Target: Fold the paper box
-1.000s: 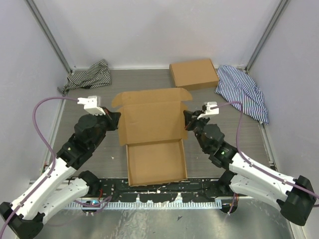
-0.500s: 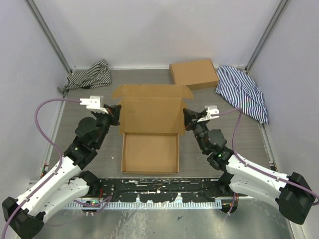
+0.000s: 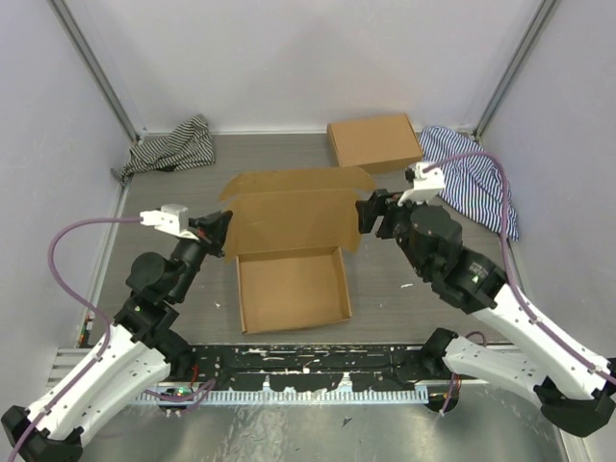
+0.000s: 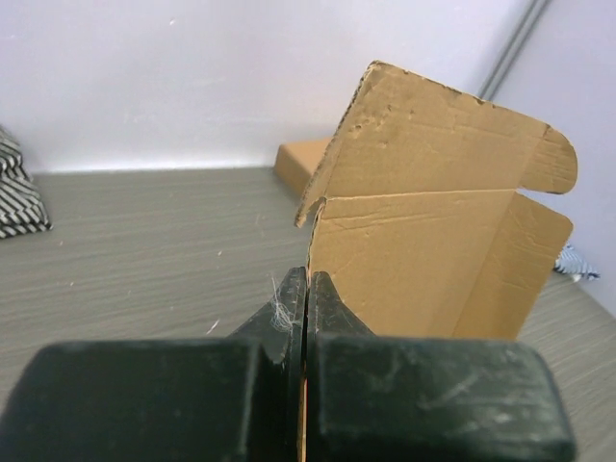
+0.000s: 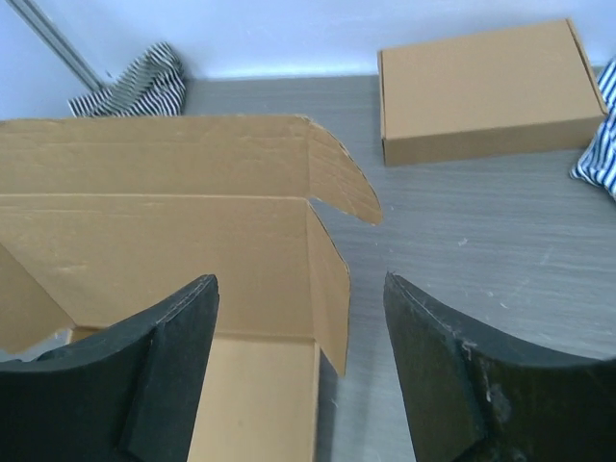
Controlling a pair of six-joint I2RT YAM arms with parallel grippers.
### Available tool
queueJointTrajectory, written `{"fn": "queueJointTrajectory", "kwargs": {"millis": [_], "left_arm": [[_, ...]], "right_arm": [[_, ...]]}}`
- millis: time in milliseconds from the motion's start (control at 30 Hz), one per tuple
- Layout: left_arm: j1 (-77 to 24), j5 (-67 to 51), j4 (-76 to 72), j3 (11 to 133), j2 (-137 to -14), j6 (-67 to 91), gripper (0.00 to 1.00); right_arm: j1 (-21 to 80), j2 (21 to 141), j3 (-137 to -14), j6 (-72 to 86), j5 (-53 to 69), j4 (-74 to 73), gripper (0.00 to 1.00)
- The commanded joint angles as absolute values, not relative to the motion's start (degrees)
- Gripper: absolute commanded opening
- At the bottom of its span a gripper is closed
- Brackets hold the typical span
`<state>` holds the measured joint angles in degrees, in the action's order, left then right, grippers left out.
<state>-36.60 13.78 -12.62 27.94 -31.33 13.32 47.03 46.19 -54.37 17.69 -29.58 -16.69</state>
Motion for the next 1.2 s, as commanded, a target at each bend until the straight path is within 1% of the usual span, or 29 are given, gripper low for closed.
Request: {"fn": "queueJointTrajectory", "kwargs": {"millis": [0,67,133,267,400,533,700,800,1067,1167], "left_arm": [[-36.85,9.05,-14.91,27.54,-26.99,13.08,0.00],[-36.83,8.37,-13.60,27.44,-25.72,13.24,0.00],[-36.80,7.56,-12.48,27.38,-24.99,13.11,0.00],[-36.83,7.04,-11.26,27.01,-23.95,13.16,0.00],[-36.86,7.05,-10.81,26.59,-22.83,13.35,0.00],[-36.82,6.53,-10.17,26.55,-22.05,13.47,0.00],[-36.81,6.21,-9.16,26.43,-20.83,13.88,0.00],[-36.82,6.16,-8.79,25.94,-20.20,14.32,0.00],[-36.82,5.99,-8.78,25.53,-19.99,14.77,0.00],[-36.80,5.84,-8.92,25.61,-20.21,14.92,0.00]], "right_arm": [[47.18,53.33,-66.53,21.21,-27.67,-43.61,0.74],[47.16,55.45,-69.96,20.23,-23.88,-46.83,0.72],[47.11,56.14,-71.28,19.59,-22.63,-48.00,0.71],[46.26,56.41,-72.92,17.87,-27.36,-48.65,0.71],[43.56,57.16,-73.93,15.25,-26.28,-47.70,0.72],[40.28,58.61,-74.27,12.55,-19.40,-45.84,0.70],[33.16,61.23,-74.57,10.39,-7.59,-43.65,0.64],[30.72,62.64,-75.40,10.13,-1.78,-42.61,0.61],[30.32,66.13,-77.47,9.55,3.49,-40.93,0.59],[30.25,67.47,-77.68,9.52,3.68,-40.87,0.57]]}}
